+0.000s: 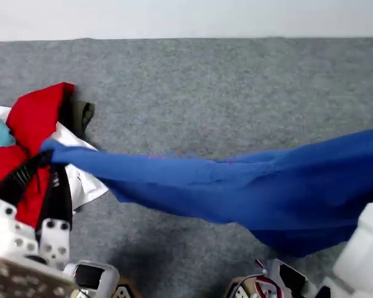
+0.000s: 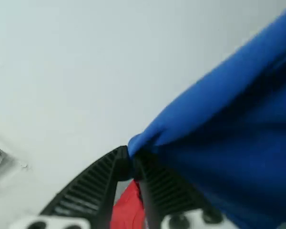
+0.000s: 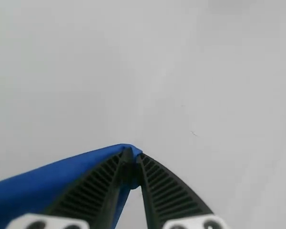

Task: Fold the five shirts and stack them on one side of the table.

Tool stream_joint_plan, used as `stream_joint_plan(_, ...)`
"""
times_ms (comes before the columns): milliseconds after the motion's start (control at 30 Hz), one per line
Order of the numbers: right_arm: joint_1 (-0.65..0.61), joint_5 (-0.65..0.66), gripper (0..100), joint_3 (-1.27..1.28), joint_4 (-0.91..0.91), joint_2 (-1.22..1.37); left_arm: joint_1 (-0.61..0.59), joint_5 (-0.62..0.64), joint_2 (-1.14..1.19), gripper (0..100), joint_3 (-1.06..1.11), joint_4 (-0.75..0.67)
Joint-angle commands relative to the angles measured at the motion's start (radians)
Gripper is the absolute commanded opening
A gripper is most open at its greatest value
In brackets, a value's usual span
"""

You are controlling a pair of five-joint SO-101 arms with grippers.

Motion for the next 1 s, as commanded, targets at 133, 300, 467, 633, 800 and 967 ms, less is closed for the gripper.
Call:
stream_joint_plan(133,0.012,0.011,1.0,0.064,-0.101,0.004,-0.008,-0.048,-0.074,0,0.033,-0.032)
stream_joint_plan(300,0.012,0.011,1.0,0.081,-0.127,0.001,-0.008,-0.048,-0.066,0,0.001,-0.138)
stream_joint_plan(467,0.008,0.002,1.0,0.150,-0.105,0.019,-0.006,-0.048,-0.064,0,0.071,-0.152)
stream_joint_plan(633,0.007,-0.069,1.0,0.328,-0.104,0.033,-0.006,-0.048,-0.064,0,0.214,-0.155)
stream_joint_plan(800,-0.088,-0.089,1.0,0.529,-0.113,0.033,-0.006,-0.048,-0.072,0,0.412,-0.272)
stream_joint_plan(967,-0.168,-0.089,1.0,0.750,-0.211,0.033,-0.006,-0.044,-0.068,0,0.641,-0.494)
